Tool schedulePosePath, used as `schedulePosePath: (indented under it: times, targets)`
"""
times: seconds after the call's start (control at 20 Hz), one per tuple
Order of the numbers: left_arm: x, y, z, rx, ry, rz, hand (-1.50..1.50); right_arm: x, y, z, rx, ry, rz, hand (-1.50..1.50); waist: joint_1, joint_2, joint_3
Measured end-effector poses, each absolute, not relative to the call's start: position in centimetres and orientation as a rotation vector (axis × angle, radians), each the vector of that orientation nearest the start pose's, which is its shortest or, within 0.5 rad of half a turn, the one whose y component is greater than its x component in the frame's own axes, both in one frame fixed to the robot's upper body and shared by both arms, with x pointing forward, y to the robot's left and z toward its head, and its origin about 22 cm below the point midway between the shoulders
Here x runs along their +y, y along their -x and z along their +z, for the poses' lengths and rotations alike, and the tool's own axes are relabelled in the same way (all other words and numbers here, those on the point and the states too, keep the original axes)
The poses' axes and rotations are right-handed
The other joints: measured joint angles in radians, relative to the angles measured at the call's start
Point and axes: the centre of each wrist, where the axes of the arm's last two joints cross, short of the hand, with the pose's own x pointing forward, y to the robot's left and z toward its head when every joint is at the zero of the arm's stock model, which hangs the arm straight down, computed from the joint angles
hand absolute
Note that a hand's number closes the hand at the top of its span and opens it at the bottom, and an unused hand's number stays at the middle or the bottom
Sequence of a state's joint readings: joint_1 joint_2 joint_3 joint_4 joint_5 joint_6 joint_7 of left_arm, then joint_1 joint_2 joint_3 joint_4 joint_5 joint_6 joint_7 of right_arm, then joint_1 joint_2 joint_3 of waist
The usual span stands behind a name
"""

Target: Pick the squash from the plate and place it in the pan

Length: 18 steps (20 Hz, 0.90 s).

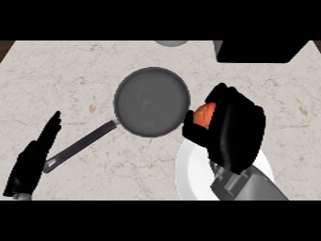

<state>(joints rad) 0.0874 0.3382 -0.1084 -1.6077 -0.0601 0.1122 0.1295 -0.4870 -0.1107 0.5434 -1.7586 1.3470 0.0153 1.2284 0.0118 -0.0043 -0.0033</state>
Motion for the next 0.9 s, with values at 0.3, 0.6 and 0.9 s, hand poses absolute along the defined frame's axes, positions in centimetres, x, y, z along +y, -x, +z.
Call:
schedulePosePath:
  times: [0.3, 0.6, 0.9]
  targets:
    - [27.7, -22.3, 0.6, -1.392, -0.313, -0.276, 0.00, -6.5, -30.2, 14.9, -1.245, 1.341, 0.463, 1.50, 0.022, 0.011, 0.002]
    - [27.3, -23.2, 1.3, -1.413, -0.300, -0.302, 0.00, -6.6, -35.1, 13.3, -1.155, 1.262, 0.457, 1.50, 0.051, 0.022, 0.003]
    - [26.6, -23.9, 1.6, -1.422, -0.287, -0.319, 0.00, -6.9, -38.8, 9.9, -1.031, 1.188, 0.509, 1.50, 0.072, 0.029, 0.004]
